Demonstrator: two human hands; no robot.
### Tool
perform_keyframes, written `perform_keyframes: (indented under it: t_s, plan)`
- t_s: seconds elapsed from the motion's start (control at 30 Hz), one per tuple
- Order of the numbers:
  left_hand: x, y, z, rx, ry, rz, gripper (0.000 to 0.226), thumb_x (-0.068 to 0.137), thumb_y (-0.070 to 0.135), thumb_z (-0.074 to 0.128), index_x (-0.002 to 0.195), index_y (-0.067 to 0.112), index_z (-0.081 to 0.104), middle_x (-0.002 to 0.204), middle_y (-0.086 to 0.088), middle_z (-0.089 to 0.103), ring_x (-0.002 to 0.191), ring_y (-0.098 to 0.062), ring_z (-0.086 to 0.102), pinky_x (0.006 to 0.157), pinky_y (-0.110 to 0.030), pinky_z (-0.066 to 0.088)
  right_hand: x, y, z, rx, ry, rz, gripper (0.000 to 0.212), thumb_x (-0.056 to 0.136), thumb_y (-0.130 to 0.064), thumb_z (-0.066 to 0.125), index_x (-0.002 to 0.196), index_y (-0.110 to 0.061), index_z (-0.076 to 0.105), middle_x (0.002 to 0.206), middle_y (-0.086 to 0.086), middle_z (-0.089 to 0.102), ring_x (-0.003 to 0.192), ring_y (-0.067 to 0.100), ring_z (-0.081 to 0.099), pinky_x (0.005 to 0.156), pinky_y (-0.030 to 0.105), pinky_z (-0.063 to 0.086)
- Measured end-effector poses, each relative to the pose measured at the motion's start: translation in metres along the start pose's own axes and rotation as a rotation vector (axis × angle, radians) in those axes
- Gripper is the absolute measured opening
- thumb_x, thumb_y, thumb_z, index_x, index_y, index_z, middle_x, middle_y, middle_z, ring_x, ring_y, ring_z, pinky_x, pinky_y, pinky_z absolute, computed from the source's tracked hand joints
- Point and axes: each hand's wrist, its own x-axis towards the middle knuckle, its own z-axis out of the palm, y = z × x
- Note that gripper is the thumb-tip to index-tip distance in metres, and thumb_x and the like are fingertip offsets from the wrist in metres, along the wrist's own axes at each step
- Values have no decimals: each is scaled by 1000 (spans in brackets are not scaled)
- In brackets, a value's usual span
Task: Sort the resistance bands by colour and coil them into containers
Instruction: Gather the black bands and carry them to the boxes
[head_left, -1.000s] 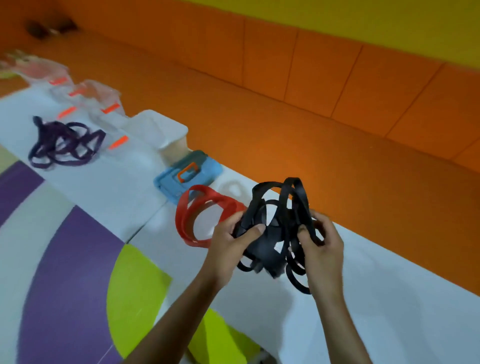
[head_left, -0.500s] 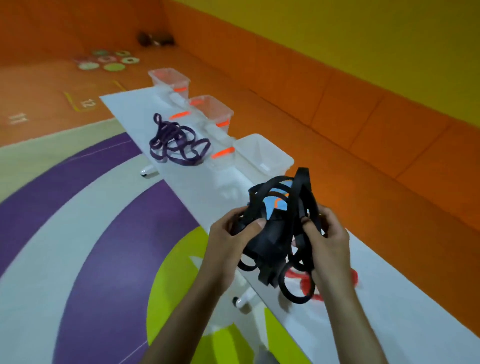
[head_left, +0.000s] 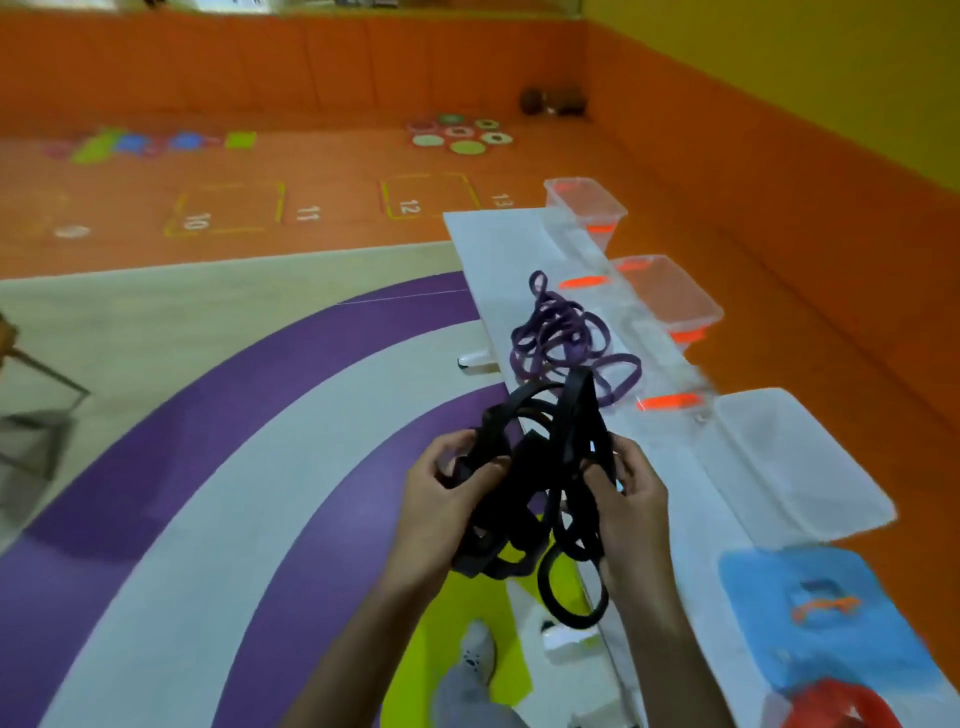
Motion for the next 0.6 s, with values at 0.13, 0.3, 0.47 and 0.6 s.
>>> perform_keyframes:
  t_s: [0.13,0.3,0.47,0.6]
  plan:
    - [83,24,-30,49,51,-14,28,91,12,82,118,15,75,110,-12,78,104,-33,76,86,-40,62,76,6,60,9,-50,28,19,84,-30,70,102,-35,75,98,0,77,85,18,74,77,41,59]
    - [180,47,-56,15,134,-73,27,89,7,82,115,9,76,107,-22,77,105,-45,73,100,-58,58,164,8,125,63,-95,103,17,85,-28,77,100,-34,77,95,5,80,79,16,76,66,30,60]
    - [279,61,-74,-20,118,-112,25,90,7,82,114,10,77,105,-23,78,103,-46,74,98,-55,60,250,8,178,113,-98,172,24,97,-11,74,98,-35,79,90,4,80,79,15,78,63,23,59]
    - [373,71,-88,-39,23,-112,22,90,12,82,112,12,78,101,-21,80,98,-41,78,93,-52,63,324,13,220,151,-67,205,17,97,-15,75,107,-27,79,104,11,81,94,23,79,73,32,62]
